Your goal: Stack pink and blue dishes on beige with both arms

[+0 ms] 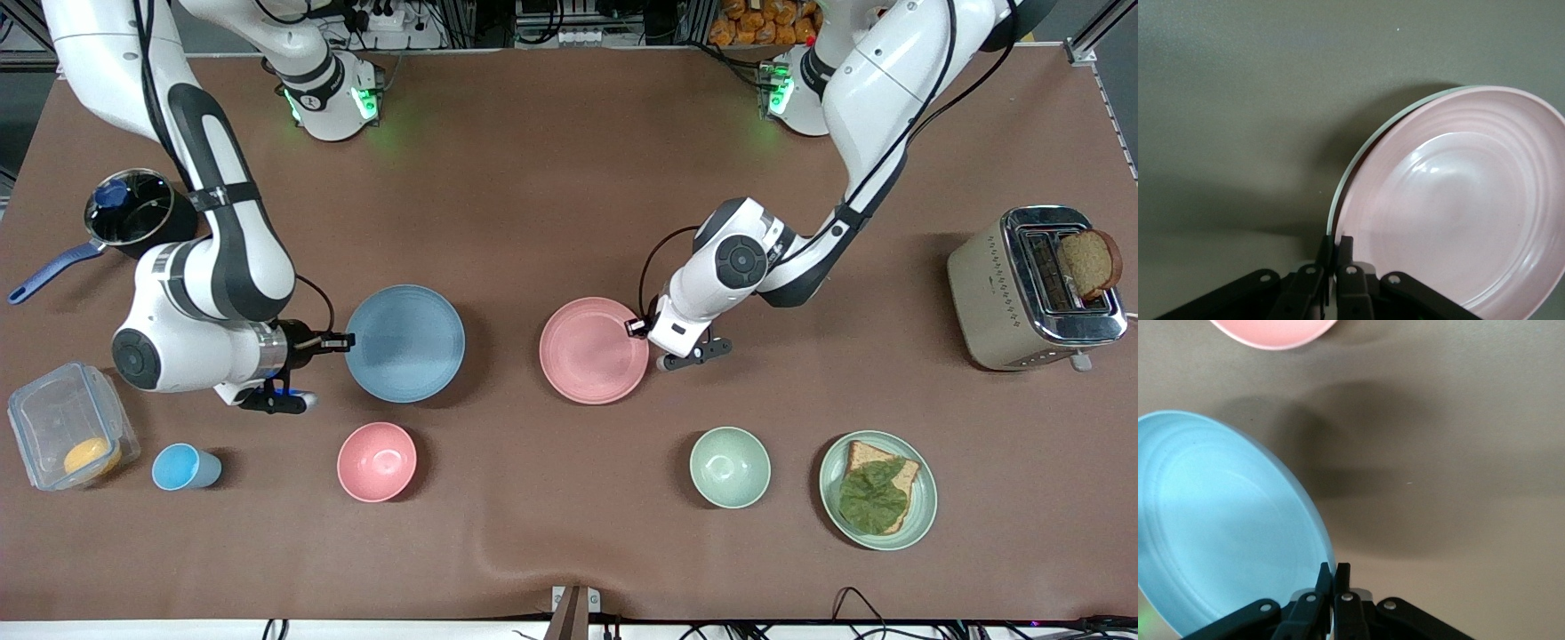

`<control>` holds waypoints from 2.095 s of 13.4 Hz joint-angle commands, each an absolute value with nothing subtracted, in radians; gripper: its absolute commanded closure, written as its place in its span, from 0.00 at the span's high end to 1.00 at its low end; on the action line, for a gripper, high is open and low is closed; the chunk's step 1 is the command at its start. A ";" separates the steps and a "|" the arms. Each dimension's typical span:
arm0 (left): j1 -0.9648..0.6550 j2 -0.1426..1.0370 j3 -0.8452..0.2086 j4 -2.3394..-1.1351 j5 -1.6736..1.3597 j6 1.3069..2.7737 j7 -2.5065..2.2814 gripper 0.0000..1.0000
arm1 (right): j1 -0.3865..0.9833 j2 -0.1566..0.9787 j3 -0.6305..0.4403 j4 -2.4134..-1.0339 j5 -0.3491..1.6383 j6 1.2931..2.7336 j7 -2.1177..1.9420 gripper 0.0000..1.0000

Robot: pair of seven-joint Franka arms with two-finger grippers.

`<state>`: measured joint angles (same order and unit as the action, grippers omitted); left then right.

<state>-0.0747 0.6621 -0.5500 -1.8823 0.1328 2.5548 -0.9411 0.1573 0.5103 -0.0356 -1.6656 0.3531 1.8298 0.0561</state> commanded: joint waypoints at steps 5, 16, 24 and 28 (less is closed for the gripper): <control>-0.057 0.605 -0.546 -1.864 0.160 2.553 -0.985 1.00 | 0.222 0.545 -0.046 -1.635 0.433 1.813 0.110 0.00; 0.313 0.121 -0.549 -1.839 0.160 2.110 -0.530 1.00 | 0.492 0.661 -0.046 -1.496 0.528 1.867 0.281 0.00; 0.433 0.115 -0.546 -1.528 0.155 1.751 -0.215 1.00 | 0.592 0.741 -0.046 -1.471 0.629 2.102 0.278 0.00; 0.433 0.110 -0.552 -1.479 0.141 1.634 -0.216 1.00 | 0.604 0.785 -0.046 -1.443 0.637 2.161 0.278 0.00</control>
